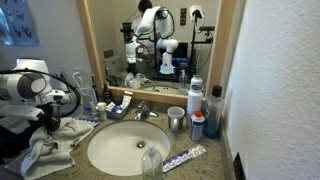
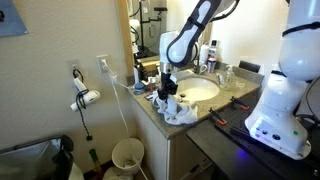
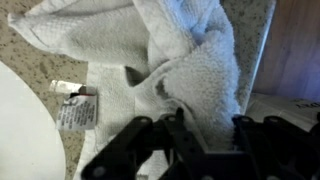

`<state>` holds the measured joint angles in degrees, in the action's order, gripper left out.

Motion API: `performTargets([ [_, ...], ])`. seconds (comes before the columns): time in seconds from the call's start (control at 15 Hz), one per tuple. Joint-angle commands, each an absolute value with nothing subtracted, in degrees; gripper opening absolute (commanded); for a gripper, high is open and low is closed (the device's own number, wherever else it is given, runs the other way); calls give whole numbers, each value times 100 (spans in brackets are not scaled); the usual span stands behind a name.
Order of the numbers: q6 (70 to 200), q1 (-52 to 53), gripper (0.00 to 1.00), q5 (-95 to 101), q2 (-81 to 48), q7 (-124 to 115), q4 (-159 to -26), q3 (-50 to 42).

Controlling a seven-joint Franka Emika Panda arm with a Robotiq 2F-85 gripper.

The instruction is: Use the towel to wipe the countertop

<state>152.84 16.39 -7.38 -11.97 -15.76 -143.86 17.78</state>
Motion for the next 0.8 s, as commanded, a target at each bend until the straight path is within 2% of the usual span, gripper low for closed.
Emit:
performTargets([
  [0.0, 15396, 1799, 6, -216, -1724, -1588, -14403, 1473],
  [0.13, 15373, 1874, 6, 36, -1925, -1635, -14359, 1300],
  [0.2, 15398, 1863, 48, 46, -1979, -1597, -14317, 1283],
  [0.33, 15451, 1818, 55, -49, -2015, -1503, -14262, 1311],
  [0.73, 15231, 1726, 99, -263, -1662, -1420, -14092, 1414],
])
